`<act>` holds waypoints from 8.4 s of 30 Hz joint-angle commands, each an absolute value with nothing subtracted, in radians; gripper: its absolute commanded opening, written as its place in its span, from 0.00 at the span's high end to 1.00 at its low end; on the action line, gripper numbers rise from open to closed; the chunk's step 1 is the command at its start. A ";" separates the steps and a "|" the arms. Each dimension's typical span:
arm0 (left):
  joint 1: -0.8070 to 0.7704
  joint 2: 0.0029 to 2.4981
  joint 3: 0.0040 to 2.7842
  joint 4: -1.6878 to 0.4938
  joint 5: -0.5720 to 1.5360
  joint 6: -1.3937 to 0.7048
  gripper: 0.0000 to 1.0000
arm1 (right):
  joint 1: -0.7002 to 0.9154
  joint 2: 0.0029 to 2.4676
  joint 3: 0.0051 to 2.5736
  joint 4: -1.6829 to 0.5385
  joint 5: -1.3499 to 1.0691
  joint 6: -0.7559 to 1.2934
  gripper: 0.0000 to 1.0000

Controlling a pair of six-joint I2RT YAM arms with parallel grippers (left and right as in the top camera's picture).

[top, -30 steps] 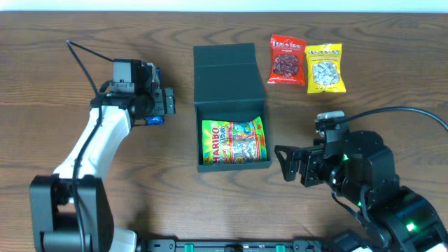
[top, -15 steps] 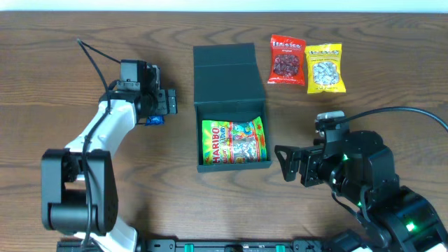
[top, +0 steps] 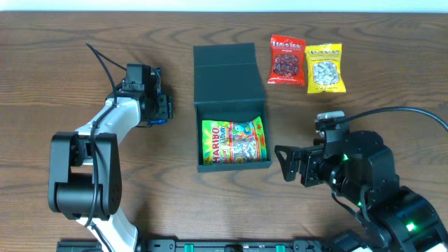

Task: Pack container
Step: 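Lift the Oreo pack and carry it right into the box, then release the Oreo pack atop the Haribo bag and retract left gripper, then reach the right gripper to the yellow candy bag and grasp it, then lift the yellow bag and carry it left over the box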

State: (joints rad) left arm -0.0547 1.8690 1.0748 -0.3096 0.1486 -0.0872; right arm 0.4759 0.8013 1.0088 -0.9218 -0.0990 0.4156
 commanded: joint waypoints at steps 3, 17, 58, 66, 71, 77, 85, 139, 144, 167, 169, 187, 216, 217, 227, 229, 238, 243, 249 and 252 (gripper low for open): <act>-0.051 1.877 1.093 -0.310 0.100 -0.094 0.48 | 0.471 0.799 1.015 -0.921 -0.094 0.403 0.01; -0.051 1.854 1.107 -0.326 0.105 -0.105 0.92 | 0.471 0.799 1.015 -0.921 -0.094 0.403 0.01; -0.537 1.596 1.155 -0.511 0.076 1.078 0.94 | 0.471 0.799 1.015 -0.921 -0.094 0.403 0.01; -0.537 1.635 1.155 -0.435 0.071 1.078 0.94 | 0.471 0.799 1.015 -0.921 -0.094 0.403 0.01; -0.537 1.636 1.155 -0.433 0.070 1.073 0.38 | 0.471 0.799 1.015 -0.921 -0.094 0.403 0.01; -0.537 1.634 1.155 -0.379 0.014 0.879 0.05 | 0.471 0.799 1.015 -0.921 -0.094 0.403 0.01; -0.537 1.562 1.155 -0.360 -0.060 0.458 0.05 | 0.471 0.799 1.015 -0.921 -0.094 0.403 0.01; -0.537 1.020 1.155 -1.051 -0.183 -0.591 0.05 | 0.326 1.005 1.015 -0.752 0.390 0.455 0.01; -0.537 1.020 1.155 -1.051 -0.183 -0.591 0.05 | 0.284 1.109 1.015 -0.535 0.509 0.414 0.01; -0.537 1.020 1.155 -1.051 -0.183 -0.591 0.05 | 0.047 1.747 1.015 0.090 0.508 0.324 0.01; -0.537 1.020 1.155 -1.051 -0.183 -0.591 0.05 | 0.035 1.794 1.015 0.141 0.504 0.324 0.01; -0.537 1.020 1.155 -1.051 -0.183 -0.591 0.05 | 0.010 2.107 1.015 0.471 0.358 0.305 0.13; -0.537 1.020 1.155 -1.051 -0.183 -0.591 0.05 | 0.014 1.856 1.015 -0.008 0.337 0.310 0.99; -0.537 1.020 1.155 -1.051 -0.183 -0.591 0.05 | 0.015 1.818 1.015 -0.036 0.326 0.309 0.99; -0.537 1.020 1.155 -1.051 -0.183 -0.591 0.05 | 0.015 1.480 1.015 -0.259 0.217 0.309 0.99; -0.537 1.020 1.155 -1.051 -0.183 -0.591 0.05 | 0.015 1.430 1.015 -0.290 0.165 0.309 0.98; -0.537 1.020 1.155 -1.051 -0.183 -0.591 0.05 | 0.046 1.254 1.015 -0.404 -0.151 0.317 0.98; -0.537 1.020 1.155 -1.051 -0.183 -0.591 0.05 | 0.145 1.223 1.015 -0.442 -0.231 0.439 0.98; -0.537 1.020 1.155 -1.051 -0.183 -0.591 0.05 | 0.339 1.223 1.015 -0.443 -0.242 0.416 0.99; -0.537 1.020 1.155 -1.051 -0.183 -0.591 0.05 | 0.422 1.223 1.015 -0.445 -0.274 0.310 0.98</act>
State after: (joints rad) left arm -0.5362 1.0191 1.1343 -1.0473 -0.1829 -0.5800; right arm 0.3645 1.2362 1.0161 -0.4488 -0.2230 0.3912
